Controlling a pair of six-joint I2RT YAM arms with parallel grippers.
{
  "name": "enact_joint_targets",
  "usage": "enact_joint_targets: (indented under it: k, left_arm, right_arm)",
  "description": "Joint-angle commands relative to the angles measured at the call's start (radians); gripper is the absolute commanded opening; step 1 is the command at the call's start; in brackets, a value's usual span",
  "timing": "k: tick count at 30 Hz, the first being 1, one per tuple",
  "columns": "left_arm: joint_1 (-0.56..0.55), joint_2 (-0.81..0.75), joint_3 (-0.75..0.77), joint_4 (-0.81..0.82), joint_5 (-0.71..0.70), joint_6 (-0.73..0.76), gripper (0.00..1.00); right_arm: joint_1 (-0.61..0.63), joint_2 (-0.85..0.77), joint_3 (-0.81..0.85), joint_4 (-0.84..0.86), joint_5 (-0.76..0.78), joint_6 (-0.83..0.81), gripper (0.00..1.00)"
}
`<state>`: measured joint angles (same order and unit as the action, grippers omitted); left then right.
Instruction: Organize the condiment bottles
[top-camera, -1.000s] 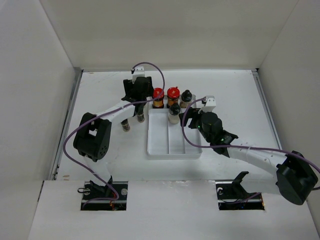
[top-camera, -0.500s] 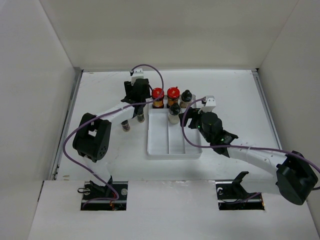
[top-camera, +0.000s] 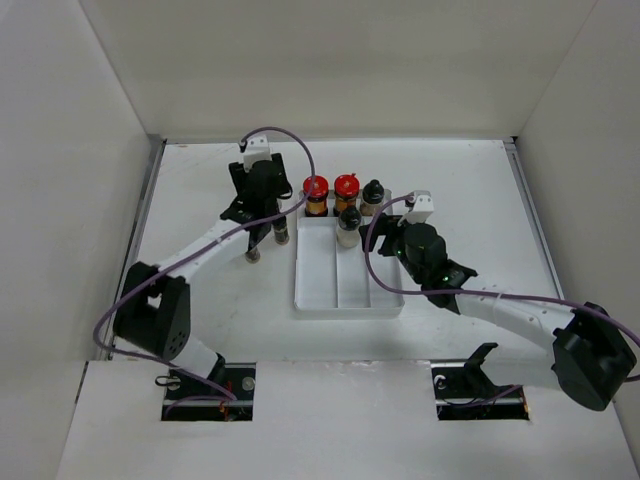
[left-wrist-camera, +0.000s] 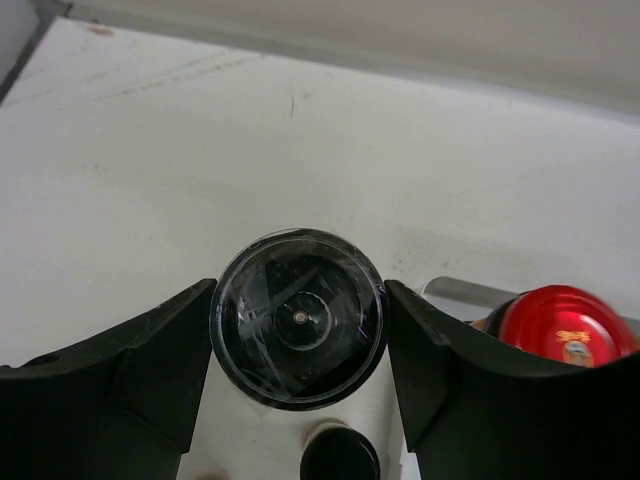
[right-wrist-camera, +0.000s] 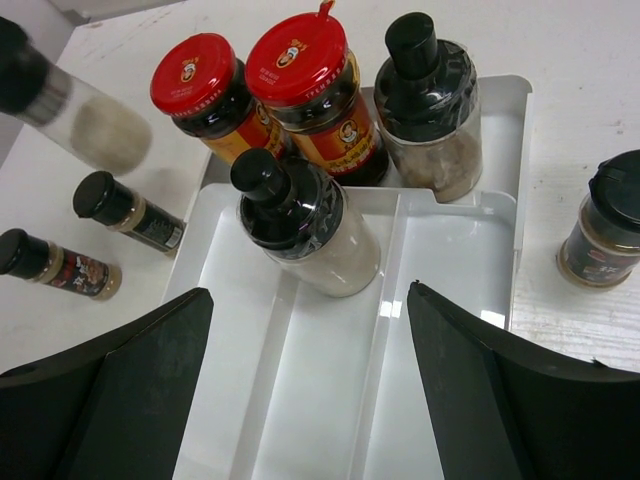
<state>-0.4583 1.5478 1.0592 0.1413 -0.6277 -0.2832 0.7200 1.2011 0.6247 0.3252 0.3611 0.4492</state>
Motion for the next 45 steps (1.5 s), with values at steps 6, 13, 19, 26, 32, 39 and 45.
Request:
enact_joint_targets:
  k: [6,13,19,26,32,39,45]
  left_arm:
    - [-0.147,-0.271,-0.070,0.175,-0.033,0.018,0.46]
    - [-0.315,-0.285,-0.163,0.104,-0.029,-0.057,0.46]
    - [-0.351,-0.190,-0.186,0.159,0.022,-0.102,0.46]
    - [-0.332,-0.063,-0.186,0.260,0.043,-0.091,0.46]
    - [-0.309,0.003,-0.166,0.313,0.028,-0.050,0.52]
    - [-0.323,-0.029,-0.208,0.304,0.014,-0.048,0.78]
    - [-0.325,-0.208,-0.248,0.230,0.000,-0.054,0.79]
  right_arm:
    - [-0.003,-0.040,-0.008,0.080,-0.005,0.013,0.87]
    - [-0.018,-0.078,-0.029,0.089,0.002,0.026,0.87]
    - [-0.032,-0.097,-0.045,0.103,0.002,0.036,0.87]
    - [-0.037,-0.089,-0.045,0.103,-0.001,0.036,0.87]
    - [-0.037,-0.077,-0.042,0.103,-0.007,0.036,0.88]
    - [-0.037,-0.074,-0.040,0.103,-0.007,0.036,0.93]
    - [-0.037,-0.083,-0.042,0.103,-0.007,0.036,0.93]
